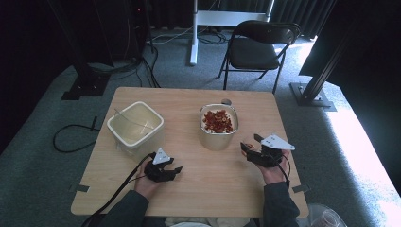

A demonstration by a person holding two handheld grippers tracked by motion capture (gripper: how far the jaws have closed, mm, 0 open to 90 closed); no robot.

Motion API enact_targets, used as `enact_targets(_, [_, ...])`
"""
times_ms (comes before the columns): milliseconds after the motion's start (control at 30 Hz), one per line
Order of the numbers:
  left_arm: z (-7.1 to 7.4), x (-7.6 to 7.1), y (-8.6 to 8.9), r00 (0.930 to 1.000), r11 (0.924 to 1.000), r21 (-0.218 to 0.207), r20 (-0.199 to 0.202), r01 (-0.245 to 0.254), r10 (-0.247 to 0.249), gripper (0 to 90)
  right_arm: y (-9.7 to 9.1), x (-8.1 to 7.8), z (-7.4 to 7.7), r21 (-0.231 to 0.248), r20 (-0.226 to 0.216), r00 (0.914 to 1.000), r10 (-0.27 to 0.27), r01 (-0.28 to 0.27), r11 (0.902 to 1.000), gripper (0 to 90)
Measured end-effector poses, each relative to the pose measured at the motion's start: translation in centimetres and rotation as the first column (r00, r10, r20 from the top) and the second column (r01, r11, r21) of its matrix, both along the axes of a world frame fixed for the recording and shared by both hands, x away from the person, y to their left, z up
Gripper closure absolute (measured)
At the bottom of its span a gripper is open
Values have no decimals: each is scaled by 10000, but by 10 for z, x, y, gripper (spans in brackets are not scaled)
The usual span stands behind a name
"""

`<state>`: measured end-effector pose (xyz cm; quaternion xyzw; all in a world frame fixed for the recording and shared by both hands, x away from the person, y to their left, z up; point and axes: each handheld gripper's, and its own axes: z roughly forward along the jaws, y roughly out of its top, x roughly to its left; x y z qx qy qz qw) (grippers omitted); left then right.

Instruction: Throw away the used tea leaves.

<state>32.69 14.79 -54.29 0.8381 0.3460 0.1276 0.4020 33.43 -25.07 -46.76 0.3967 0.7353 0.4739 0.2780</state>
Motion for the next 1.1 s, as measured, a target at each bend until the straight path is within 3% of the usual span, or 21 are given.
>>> enact_targets(67, [0,0,-1,10000,10000,22,-43,-1,1,458,1,1,-2,24,-129,9999,-12,12,10000,318])
enact_targets(133, [0,1,-1,10000,10000,69,-65,-20,20,458,5,2,1,-255,12,10000,-54,54,9997,317])
enact_targets(233, [0,0,-1,10000,9999,118,-64,6,-5,458,0,3,5,32,87,9999,-132,132,9999,318])
enact_targets(300, [-1,1,-2,9999,9999,157,-133,35,-33,458,2,3,4,28,-57,10000,-26,26,10000,319])
enact_targets(367, [-1,1,-2,9999,9998,175,-143,9,-6,458,7,4,6,-263,109,9999,-7,10,9997,318])
enact_targets(433, [-1,0,-3,9999,9998,198,-130,24,-22,458,6,6,8,-60,183,9998,-87,88,9999,318])
enact_targets(600, [-1,1,-3,9998,9998,195,-211,58,-54,456,6,15,19,-682,269,9991,-323,340,9971,318])
enact_targets(700, [-1,0,-4,9997,9998,186,-222,33,-29,456,6,24,30,-719,361,9988,-335,360,9968,319])
enact_targets(800, [-1,1,-3,9997,9998,211,-220,49,-45,456,11,30,41,-1098,677,9972,-326,399,9932,319])
enact_targets(900, [-1,1,-4,9998,9998,209,-210,44,-39,455,6,32,44,-463,455,9980,-437,458,9979,323])
enact_targets(1000, [-1,1,-3,9997,9998,180,-245,50,-46,454,12,32,44,-614,572,9976,-381,416,9972,322])
enact_targets(1100, [-1,0,-4,9998,9998,214,-195,33,-29,454,10,32,42,-237,417,9982,-435,445,9987,324])
